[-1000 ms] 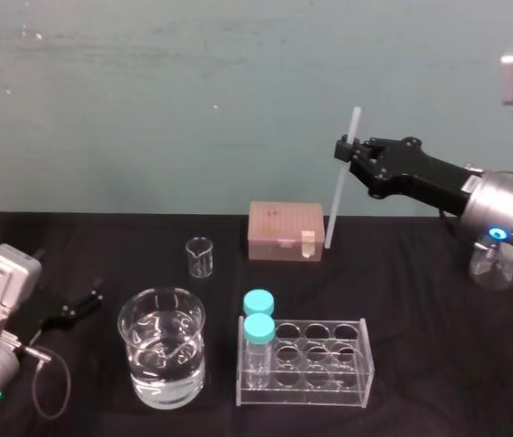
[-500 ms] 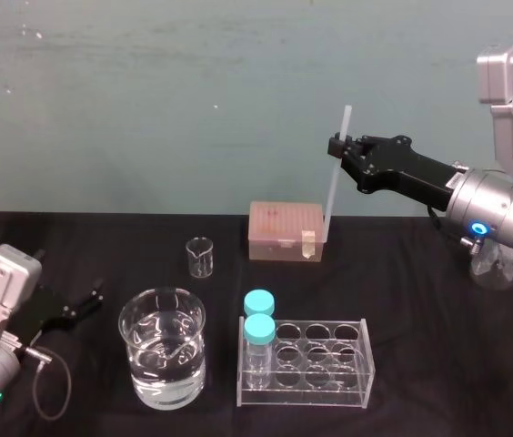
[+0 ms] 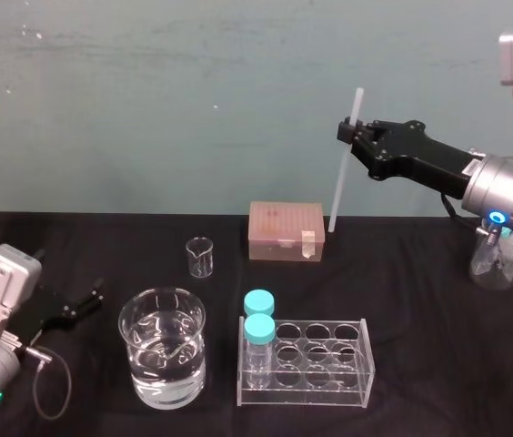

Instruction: Pick up the stirring rod with one hand, then place it down.

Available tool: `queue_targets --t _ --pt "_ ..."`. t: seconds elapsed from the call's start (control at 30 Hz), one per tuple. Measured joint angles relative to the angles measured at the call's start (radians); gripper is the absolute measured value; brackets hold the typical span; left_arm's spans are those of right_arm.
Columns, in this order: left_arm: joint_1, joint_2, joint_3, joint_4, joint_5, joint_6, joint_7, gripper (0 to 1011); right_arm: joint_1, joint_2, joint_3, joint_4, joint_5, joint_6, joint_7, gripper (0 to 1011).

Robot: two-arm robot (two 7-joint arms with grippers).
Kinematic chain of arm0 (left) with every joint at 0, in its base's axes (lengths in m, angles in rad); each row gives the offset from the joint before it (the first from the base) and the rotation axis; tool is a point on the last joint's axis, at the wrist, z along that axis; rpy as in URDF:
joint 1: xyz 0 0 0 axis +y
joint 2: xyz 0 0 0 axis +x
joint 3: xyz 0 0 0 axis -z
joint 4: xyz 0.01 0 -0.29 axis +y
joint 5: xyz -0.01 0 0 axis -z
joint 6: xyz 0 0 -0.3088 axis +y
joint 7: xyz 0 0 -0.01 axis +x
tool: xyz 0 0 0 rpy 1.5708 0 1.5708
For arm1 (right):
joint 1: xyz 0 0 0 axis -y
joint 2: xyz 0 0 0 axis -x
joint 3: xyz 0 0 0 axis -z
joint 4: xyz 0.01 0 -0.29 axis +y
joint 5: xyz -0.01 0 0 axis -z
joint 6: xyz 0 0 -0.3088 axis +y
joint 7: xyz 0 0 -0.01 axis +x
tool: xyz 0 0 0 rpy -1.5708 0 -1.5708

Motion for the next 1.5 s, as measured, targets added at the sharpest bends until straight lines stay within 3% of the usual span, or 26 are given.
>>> queue_targets --t 0.4,1.5 --pt "0.000 0.000 0.000 0.000 0.000 0.000 0.000 1005 -0.017 0.024 0.013 -0.040 0.027 0.014 -0.002 70" --pt "0.000 0.000 0.000 0.000 0.000 0.000 0.000 1005 -0.016 0.024 0.013 -0.038 0.027 0.012 -0.001 71"
